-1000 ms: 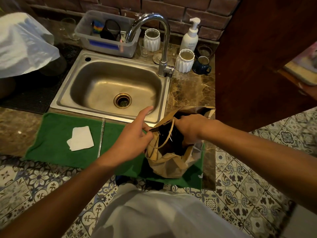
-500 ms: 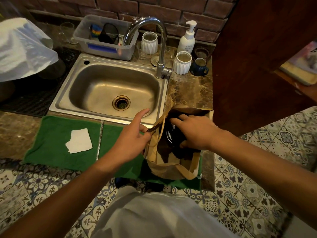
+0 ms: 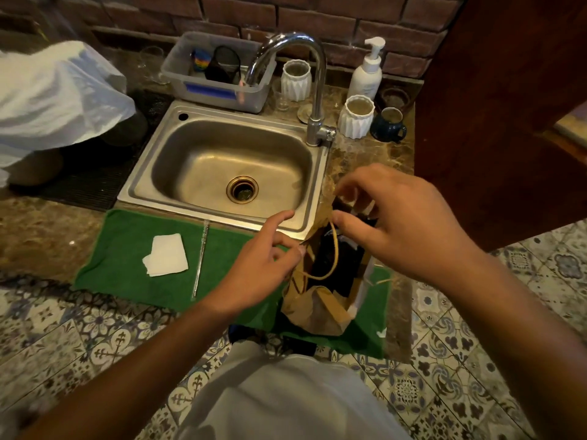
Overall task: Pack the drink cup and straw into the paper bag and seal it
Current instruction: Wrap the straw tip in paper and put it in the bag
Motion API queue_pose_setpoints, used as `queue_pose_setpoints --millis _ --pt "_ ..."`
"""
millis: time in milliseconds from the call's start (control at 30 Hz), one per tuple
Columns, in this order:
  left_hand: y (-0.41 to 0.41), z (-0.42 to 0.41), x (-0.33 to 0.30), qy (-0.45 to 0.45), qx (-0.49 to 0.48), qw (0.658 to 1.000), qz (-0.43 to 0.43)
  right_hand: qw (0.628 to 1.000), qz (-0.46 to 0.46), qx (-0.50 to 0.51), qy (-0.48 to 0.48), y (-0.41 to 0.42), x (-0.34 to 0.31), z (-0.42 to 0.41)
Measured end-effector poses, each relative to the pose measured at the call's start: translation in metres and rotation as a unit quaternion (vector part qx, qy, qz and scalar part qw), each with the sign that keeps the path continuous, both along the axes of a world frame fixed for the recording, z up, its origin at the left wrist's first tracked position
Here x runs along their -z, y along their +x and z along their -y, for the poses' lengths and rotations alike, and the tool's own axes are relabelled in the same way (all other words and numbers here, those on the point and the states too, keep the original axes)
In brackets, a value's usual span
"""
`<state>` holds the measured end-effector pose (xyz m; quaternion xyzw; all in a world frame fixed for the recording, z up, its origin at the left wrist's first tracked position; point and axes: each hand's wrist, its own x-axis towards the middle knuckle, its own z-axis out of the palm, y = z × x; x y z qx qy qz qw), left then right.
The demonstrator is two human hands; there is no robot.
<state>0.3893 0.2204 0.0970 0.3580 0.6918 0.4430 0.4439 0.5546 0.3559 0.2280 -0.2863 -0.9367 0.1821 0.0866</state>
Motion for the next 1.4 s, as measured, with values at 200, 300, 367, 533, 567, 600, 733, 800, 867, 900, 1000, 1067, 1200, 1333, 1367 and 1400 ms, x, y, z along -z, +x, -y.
queue_pose_setpoints --millis 200,300,367,533,567,600,733,800,867,900,1000,1067,1200,1333,1367,1400 --pt "-0.030 0.034 0.018 0.015 -0.123 0.992 0.018 0.998 -0.025 -0.056 -0.023 -0.047 -0.013 0.042" --pt "-0.064 0.058 0.038 -0.003 -0.166 0.986 -0.027 0.997 -0.018 -0.076 -0.028 -0.073 -0.013 0.063" --pt "-0.089 0.073 0.050 -0.014 -0.176 0.983 -0.056 0.996 -0.006 -0.083 -0.035 -0.093 -0.007 0.080" --pt "-0.147 0.106 0.075 -0.028 -0.199 0.975 -0.097 0.993 0.030 -0.070 -0.087 -0.138 0.028 0.121" --pt "-0.158 0.112 0.079 -0.031 -0.202 0.974 -0.102 0.993 0.039 -0.059 -0.098 -0.147 0.037 0.127" --pt "-0.169 0.117 0.084 -0.036 -0.201 0.973 -0.111 0.992 0.052 -0.048 -0.108 -0.155 0.046 0.131" --pt "-0.208 0.135 0.103 -0.058 -0.167 0.965 -0.192 0.980 0.124 -0.011 -0.153 -0.188 0.084 0.144" --pt "-0.226 0.142 0.114 -0.070 -0.152 0.959 -0.228 0.973 0.158 0.006 -0.170 -0.203 0.104 0.148" --pt "-0.239 0.148 0.123 -0.090 -0.148 0.956 -0.235 0.966 0.185 0.028 -0.177 -0.215 0.124 0.150" --pt "-0.244 0.151 0.128 -0.103 -0.149 0.956 -0.232 0.964 0.193 0.039 -0.180 -0.221 0.134 0.151" --pt "-0.254 0.157 0.140 -0.136 -0.156 0.954 -0.218 0.957 0.211 0.068 -0.188 -0.235 0.162 0.154" --pt "-0.259 0.160 0.146 -0.150 -0.158 0.952 -0.213 0.951 0.226 0.089 -0.193 -0.243 0.181 0.155" --pt "-0.264 0.161 0.155 -0.166 -0.146 0.949 -0.225 0.939 0.244 0.130 -0.206 -0.257 0.213 0.159" --pt "-0.263 0.158 0.161 -0.185 -0.143 0.953 -0.193 0.930 0.251 0.159 -0.214 -0.264 0.236 0.163" --pt "-0.262 0.158 0.161 -0.184 -0.144 0.955 -0.183 0.928 0.250 0.168 -0.219 -0.266 0.240 0.163" --pt "-0.261 0.158 0.161 -0.182 -0.146 0.956 -0.176 0.926 0.249 0.176 -0.224 -0.268 0.243 0.162"
